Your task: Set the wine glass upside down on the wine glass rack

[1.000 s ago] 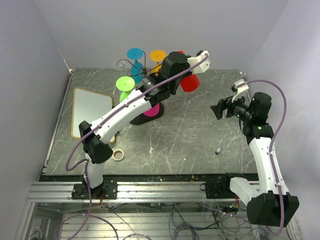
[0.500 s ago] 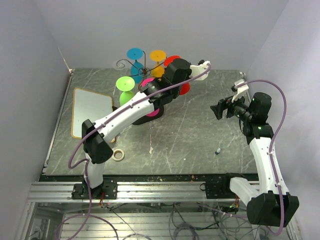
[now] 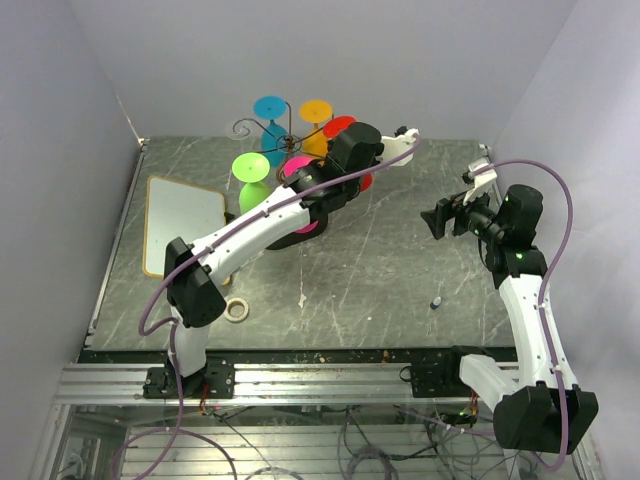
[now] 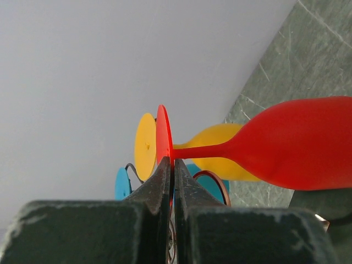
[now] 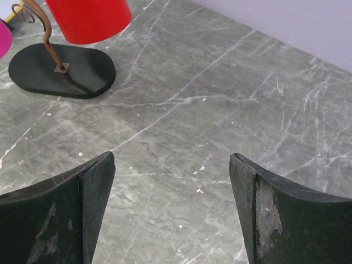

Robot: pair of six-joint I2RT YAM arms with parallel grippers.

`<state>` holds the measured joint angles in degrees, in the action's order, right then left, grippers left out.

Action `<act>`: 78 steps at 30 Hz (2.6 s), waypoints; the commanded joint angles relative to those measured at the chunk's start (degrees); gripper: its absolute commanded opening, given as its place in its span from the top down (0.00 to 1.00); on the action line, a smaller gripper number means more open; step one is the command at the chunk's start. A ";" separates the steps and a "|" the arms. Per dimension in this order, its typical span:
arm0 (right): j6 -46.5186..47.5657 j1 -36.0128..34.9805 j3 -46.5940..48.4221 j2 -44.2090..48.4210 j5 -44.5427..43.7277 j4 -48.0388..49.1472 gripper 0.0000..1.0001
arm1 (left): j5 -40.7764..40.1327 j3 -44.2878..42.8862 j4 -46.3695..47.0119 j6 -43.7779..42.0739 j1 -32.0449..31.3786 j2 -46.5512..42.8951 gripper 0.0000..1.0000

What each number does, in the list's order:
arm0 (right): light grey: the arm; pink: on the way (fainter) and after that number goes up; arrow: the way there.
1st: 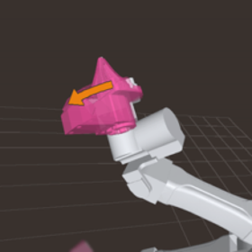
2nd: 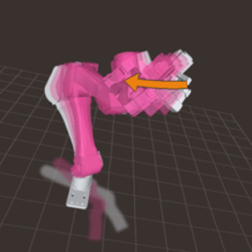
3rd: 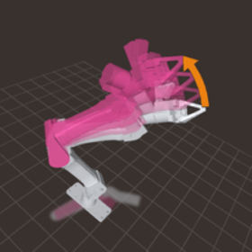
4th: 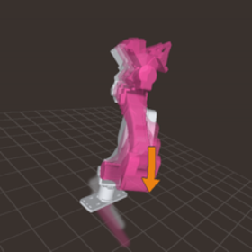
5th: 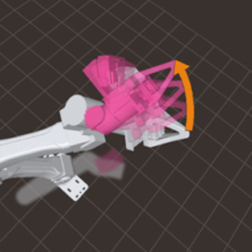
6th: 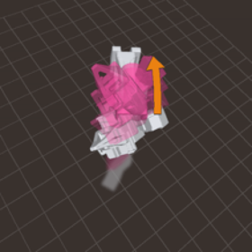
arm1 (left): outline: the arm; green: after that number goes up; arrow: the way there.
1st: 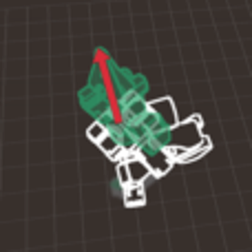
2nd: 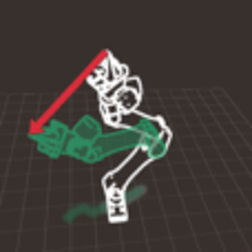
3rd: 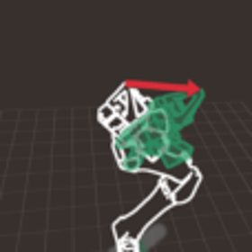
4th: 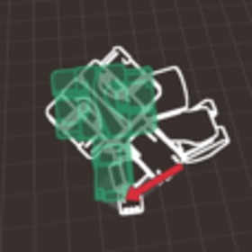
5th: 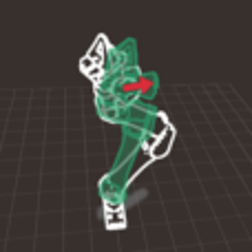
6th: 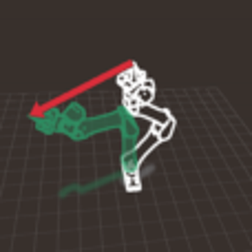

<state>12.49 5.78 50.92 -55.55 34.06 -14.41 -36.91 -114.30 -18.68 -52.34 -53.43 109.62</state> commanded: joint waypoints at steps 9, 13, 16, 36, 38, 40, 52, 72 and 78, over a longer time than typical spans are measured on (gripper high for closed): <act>0.78 0.27 -0.99 -0.31 0.39 1.10 0.16 | -1.01 1.01 -0.04 0.44 1.99 -3.14 0.93; 0.87 0.25 -1.08 -0.33 0.35 1.06 0.16 | -0.83 2.11 -0.46 0.78 2.31 -3.98 0.93; 0.89 0.20 -1.08 -0.34 0.15 1.06 0.16 | -0.77 2.70 -0.79 1.11 2.52 -4.77 0.93; 1.48 0.24 -1.02 -1.38 -0.18 0.73 0.16 | 2.36 7.88 -2.49 2.84 2.46 -10.57 0.93; 1.48 0.21 -1.04 -1.51 -0.22 0.73 0.16 | 2.71 8.24 -2.76 3.02 2.54 -10.93 0.93; 1.53 0.21 -1.10 -1.51 -0.30 0.79 0.16 | 3.12 8.54 -2.99 3.22 2.54 -11.30 0.93; 1.83 0.25 -1.17 -2.02 -0.66 0.79 0.16 | 5.26 8.80 -4.80 4.23 1.00 -12.98 0.93; 2.19 0.21 -1.34 -2.37 -1.08 0.84 0.16 | 7.93 8.18 -6.80 6.05 -1.05 -13.35 0.93; 2.19 0.20 -1.43 -2.33 -1.27 0.88 0.16 | 7.87 7.88 -6.87 5.68 -1.57 -12.49 0.93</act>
<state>14.15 5.78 50.11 -57.80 33.54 -14.44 -29.82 -104.77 -25.65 -47.29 -54.30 97.80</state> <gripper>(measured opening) 0.843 0.083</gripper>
